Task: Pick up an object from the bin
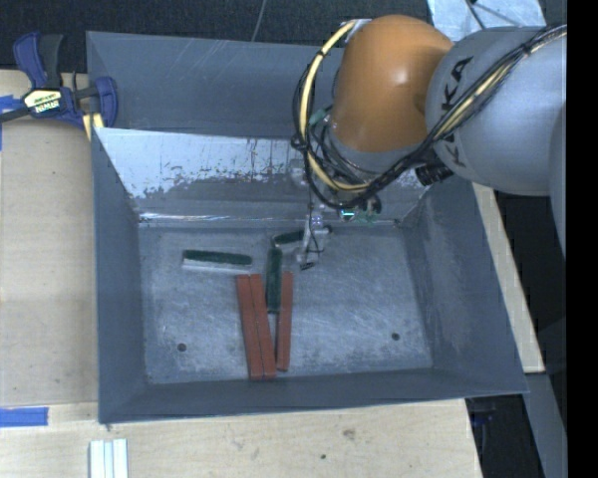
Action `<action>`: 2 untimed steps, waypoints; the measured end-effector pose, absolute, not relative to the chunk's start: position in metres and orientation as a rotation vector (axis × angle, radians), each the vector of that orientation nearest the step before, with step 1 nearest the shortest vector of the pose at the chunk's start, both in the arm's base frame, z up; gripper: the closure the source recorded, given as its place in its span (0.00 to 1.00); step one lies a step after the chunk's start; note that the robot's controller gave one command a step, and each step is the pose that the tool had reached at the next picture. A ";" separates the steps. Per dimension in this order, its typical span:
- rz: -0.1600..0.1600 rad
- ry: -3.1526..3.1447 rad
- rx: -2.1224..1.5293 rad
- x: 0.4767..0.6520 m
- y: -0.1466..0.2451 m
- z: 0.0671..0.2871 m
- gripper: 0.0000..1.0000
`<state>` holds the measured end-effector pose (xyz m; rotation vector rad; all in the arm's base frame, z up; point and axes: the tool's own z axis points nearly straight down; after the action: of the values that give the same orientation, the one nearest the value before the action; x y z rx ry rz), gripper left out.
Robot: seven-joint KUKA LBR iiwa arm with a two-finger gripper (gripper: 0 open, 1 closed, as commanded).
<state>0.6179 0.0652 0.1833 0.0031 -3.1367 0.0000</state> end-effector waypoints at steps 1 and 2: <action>-0.001 -3.145 0.002 0.619 0.065 0.189 0.00; -0.002 -3.145 -0.011 0.613 0.118 0.073 1.00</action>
Offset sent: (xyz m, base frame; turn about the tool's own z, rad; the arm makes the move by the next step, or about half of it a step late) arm -0.0071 0.0524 -0.1133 0.0108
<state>0.6125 0.1179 0.0730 -0.0114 -3.1450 -0.0016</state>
